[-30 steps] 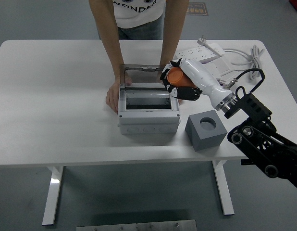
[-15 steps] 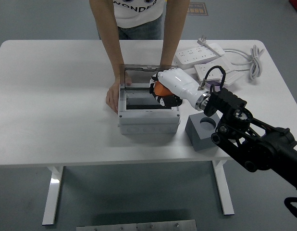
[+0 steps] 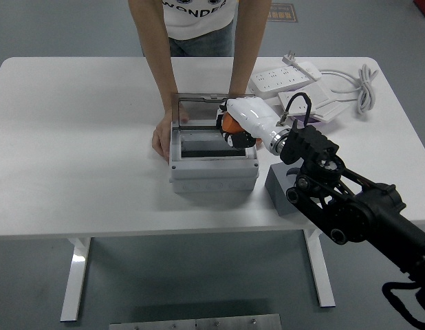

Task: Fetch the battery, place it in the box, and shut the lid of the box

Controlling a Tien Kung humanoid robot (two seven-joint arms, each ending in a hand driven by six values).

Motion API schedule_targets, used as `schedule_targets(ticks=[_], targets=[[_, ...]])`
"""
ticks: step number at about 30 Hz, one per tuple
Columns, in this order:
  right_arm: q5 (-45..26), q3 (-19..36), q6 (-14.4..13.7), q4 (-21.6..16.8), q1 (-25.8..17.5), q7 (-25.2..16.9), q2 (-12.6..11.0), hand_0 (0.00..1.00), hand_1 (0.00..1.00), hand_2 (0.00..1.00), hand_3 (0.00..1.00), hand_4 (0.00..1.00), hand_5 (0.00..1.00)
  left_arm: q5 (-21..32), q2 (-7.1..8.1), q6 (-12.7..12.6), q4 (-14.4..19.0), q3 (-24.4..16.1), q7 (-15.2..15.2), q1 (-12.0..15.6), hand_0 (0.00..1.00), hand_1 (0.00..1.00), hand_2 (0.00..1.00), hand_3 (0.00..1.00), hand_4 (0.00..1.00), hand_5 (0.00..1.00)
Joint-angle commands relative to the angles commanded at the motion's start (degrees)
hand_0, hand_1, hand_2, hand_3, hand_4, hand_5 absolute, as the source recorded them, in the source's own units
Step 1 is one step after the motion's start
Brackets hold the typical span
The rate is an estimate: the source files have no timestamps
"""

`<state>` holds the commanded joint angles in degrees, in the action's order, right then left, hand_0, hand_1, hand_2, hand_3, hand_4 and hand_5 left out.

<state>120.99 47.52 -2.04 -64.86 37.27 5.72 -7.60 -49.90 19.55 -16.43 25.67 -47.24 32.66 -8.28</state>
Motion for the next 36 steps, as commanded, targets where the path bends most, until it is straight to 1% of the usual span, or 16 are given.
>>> schedule_targets(ticks=[10, 16, 25, 30, 36], targets=[[-1.3, -1.0, -1.2, 0.5, 0.2, 0.0, 1.8, 0.266, 0.310, 0.347, 0.408, 0.326, 0.002, -0.6, 0.16, 0.1, 0.1, -0.4, 0.4, 0.0, 0.622, 0.693, 0.600, 0.570, 0.585, 0.012], [-2.9, -1.9, -2.8, 2.2, 0.5, -0.4, 3.4, 0.264, 0.306, 0.345, 0.407, 0.329, 0.002, -1.0, 0.29, 0.3, 0.1, -0.6, 0.6, -0.2, 0.620, 0.693, 0.600, 0.569, 0.583, 0.013], [-3.7, -3.5, -4.9, 5.8, 1.0, -0.8, 5.5, 0.255, 0.304, 0.345, 0.410, 0.338, 0.002, -1.8, 0.44, 0.5, 0.1, -1.0, 0.9, -0.4, 0.622, 0.692, 0.600, 0.569, 0.583, 0.011], [-4.0, -3.7, -5.5, 6.5, 0.9, -1.2, 5.9, 0.255, 0.304, 0.345, 0.410, 0.338, 0.002, -2.0, 0.44, 0.6, 0.1, -1.1, 0.9, -0.5, 0.622, 0.692, 0.600, 0.569, 0.583, 0.011], [-5.5, -2.9, -6.4, 7.2, 0.4, -2.5, 5.8, 0.254, 0.303, 0.344, 0.411, 0.337, 0.002, -1.9, 0.41, 0.5, 0.1, -1.0, 0.8, -0.6, 0.622, 0.692, 0.600, 0.569, 0.583, 0.012]])
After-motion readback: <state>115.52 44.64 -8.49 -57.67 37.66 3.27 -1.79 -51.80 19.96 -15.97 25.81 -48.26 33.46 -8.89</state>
